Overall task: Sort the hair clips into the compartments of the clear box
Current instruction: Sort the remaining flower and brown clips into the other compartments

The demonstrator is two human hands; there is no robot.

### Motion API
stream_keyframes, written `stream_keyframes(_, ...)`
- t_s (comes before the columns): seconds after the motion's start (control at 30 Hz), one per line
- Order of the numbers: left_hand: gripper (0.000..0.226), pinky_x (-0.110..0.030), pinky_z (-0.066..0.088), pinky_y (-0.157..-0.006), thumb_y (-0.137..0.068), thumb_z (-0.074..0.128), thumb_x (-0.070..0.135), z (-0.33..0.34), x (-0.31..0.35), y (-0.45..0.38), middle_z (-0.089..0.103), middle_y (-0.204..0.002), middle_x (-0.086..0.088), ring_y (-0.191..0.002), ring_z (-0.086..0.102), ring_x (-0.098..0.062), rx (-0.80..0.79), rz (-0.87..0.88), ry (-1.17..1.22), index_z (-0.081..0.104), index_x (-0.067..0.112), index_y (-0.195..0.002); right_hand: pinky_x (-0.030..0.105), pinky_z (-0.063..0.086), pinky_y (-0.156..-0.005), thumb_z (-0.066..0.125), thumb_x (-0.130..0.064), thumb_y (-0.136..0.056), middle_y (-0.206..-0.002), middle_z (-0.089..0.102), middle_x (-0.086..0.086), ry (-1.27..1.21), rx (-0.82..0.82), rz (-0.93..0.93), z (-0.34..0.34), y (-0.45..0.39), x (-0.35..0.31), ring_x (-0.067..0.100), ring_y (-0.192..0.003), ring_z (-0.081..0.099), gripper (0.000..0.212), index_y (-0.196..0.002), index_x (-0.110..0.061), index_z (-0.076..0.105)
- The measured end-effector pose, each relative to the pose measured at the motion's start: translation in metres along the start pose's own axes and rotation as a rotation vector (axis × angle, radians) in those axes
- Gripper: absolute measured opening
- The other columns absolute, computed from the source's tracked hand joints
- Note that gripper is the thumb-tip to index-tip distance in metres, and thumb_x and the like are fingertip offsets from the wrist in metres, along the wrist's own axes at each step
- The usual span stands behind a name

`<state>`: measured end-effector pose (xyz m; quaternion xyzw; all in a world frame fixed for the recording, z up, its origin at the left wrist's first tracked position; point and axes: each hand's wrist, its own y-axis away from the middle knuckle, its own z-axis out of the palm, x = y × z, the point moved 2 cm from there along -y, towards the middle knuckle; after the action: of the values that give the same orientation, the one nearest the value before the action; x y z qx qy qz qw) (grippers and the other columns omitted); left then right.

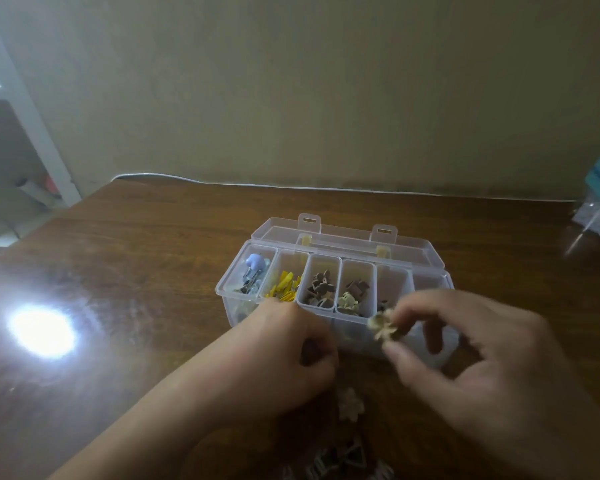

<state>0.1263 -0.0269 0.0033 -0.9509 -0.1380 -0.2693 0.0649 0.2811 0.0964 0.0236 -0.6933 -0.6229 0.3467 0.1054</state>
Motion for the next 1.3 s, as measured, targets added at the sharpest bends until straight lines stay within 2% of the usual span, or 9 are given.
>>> stream_keyframes(0.27,0.015,-0.007,0.041,-0.061,-0.094,0.059,0.039,0.002,0.011,0.004,0.067,-0.082,0.014,-0.071,0.059,0.003,-0.161,0.154,-0.022,0.064,0.03,-0.105,0.02,0.045,-0.062,0.061,-0.044,-0.08,-0.094,0.06,-0.015,0.13,0.072,0.211,0.001,-0.001,0.028,-0.002,-0.087,0.054,0.017,-0.097,-0.041,0.061)
stream_keyframes(0.4,0.022,-0.026,0.052,-0.073,-0.092,0.061,0.044,0.007,0.011,0.005,0.069,-0.099,0.011,-0.087,0.063,-0.004,-0.237,0.23,-0.069,0.065,0.03,-0.108,0.034,0.053,-0.08,0.056,-0.041,-0.086,-0.098,0.066,-0.017,0.116,0.081,0.178,0.001,-0.002,0.029,0.006,-0.098,0.06,0.017,-0.094,-0.033,0.069)
stream_keyframes(0.53,0.011,-0.023,0.052,-0.071,-0.09,0.066,0.034,0.008,0.008,0.002,0.068,-0.091,0.012,-0.084,0.063,-0.002,-0.212,0.238,-0.025,0.067,0.026,-0.097,0.027,0.051,-0.06,0.058,-0.04,-0.083,-0.08,0.064,-0.019,0.06,0.045,0.008,-0.008,-0.002,0.008,0.002,-0.074,0.06,0.015,-0.086,-0.029,0.069)
stream_keyframes(0.63,0.008,-0.01,0.042,-0.065,-0.087,0.07,0.021,0.006,0.005,0.0,0.065,-0.081,0.016,-0.075,0.061,0.003,-0.108,0.208,0.079,0.067,0.026,-0.092,0.023,0.051,-0.052,0.061,-0.06,-0.079,-0.076,0.065,-0.022,0.081,-0.197,-0.088,0.005,0.003,-0.005,-0.003,-0.065,0.059,0.029,-0.096,-0.036,0.066)
stream_keyframes(0.7,0.01,-0.015,0.048,-0.065,-0.086,0.073,0.018,0.005,0.002,0.0,0.07,-0.081,0.011,-0.073,0.065,-0.001,-0.036,0.134,0.216,0.068,0.026,-0.089,0.024,0.052,-0.051,0.061,-0.066,-0.076,-0.078,0.065,-0.02,0.101,-0.262,-0.126,0.015,0.006,-0.005,-0.003,-0.068,0.06,0.039,-0.105,-0.039,0.062)
stream_keyframes(0.87,0.018,-0.027,0.055,-0.07,-0.086,0.072,0.004,0.0,0.004,0.002,0.074,-0.081,-0.004,-0.072,0.071,-0.014,-0.017,0.056,0.765,0.07,0.021,-0.086,0.027,0.053,-0.061,0.065,-0.035,-0.084,-0.093,0.063,-0.015,0.007,-0.064,-0.155,0.012,0.005,-0.002,0.006,-0.081,0.062,0.022,-0.106,-0.03,0.065)
stream_keyframes(1.03,0.021,-0.026,0.055,-0.067,-0.08,0.074,0.002,0.005,0.011,0.002,0.071,-0.078,-0.005,-0.069,0.069,-0.016,0.014,0.081,0.977,0.064,0.019,-0.088,0.033,0.053,-0.059,0.07,-0.033,-0.078,-0.088,0.066,-0.01,0.074,0.018,-0.177,0.005,0.003,-0.001,0.013,-0.077,0.064,0.024,-0.1,-0.024,0.067)
stream_keyframes(1.2,0.019,-0.031,0.05,-0.058,-0.084,0.076,0.024,0.006,0.011,0.006,0.064,-0.074,0.002,-0.062,0.057,-0.01,0.195,0.106,0.483,0.059,0.03,-0.088,0.035,0.054,-0.066,0.062,-0.041,-0.084,-0.093,0.067,-0.012,0.102,0.07,-0.062,0.003,-0.001,0.014,0.012,-0.087,0.064,0.025,-0.102,-0.025,0.068)
stream_keyframes(1.3,0.018,-0.021,0.042,-0.053,-0.083,0.073,0.038,-0.001,0.015,0.008,0.058,-0.07,0.007,-0.059,0.052,-0.006,0.096,0.15,0.182,0.057,0.03,-0.086,0.039,0.054,-0.071,0.056,-0.048,-0.083,-0.095,0.065,-0.017,0.151,0.069,0.096,0.005,-0.001,0.028,0.008,-0.091,0.06,0.026,-0.103,-0.033,0.065)
